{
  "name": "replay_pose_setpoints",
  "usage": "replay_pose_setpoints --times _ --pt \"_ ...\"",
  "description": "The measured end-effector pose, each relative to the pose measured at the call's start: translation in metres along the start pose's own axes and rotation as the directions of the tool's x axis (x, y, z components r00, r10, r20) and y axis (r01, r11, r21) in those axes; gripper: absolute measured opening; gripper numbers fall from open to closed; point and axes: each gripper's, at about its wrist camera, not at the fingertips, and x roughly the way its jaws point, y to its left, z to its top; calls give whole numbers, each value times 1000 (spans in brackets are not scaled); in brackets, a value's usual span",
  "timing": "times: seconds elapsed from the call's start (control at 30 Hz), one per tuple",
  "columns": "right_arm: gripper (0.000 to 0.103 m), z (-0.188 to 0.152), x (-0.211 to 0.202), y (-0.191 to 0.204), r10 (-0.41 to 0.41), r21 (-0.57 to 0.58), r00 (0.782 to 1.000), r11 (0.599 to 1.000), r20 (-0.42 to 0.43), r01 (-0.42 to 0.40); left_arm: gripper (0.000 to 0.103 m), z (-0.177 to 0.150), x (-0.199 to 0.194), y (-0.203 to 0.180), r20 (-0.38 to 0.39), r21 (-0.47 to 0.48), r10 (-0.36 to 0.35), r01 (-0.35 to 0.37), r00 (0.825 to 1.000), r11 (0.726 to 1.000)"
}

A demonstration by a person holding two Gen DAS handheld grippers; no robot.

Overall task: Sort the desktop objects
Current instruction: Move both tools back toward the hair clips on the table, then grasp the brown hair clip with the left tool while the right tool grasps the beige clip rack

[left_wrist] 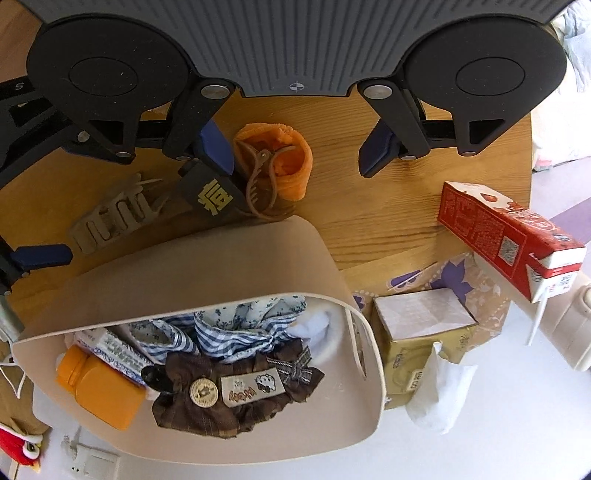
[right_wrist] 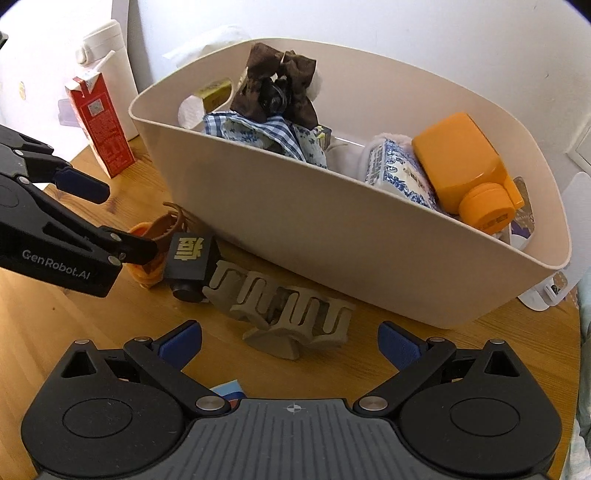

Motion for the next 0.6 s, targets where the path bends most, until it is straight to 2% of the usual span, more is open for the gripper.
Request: replay_pose_setpoints --times 0.23,0.37,0.53,0.6 --pt "103 0 3 -4 -9 11 1000 1000 7 9 66 0 9 -6 -2 8 11 -11 1000 1000" --pt "101 -1 3 -5 -1 12 1000 1000 18 1 56 -1 14 -8 -12 18 7 -7 1000 1000" --pt "87 -2 3 -7 16 12 1000 1000 22 -16 43 -3 15 -10 3 31 18 -18 1000 999" --pt "82 -3 2 -7 26 11 999 1000 24 -27 34 -3 16 -11 2 34 5 -6 1000 999"
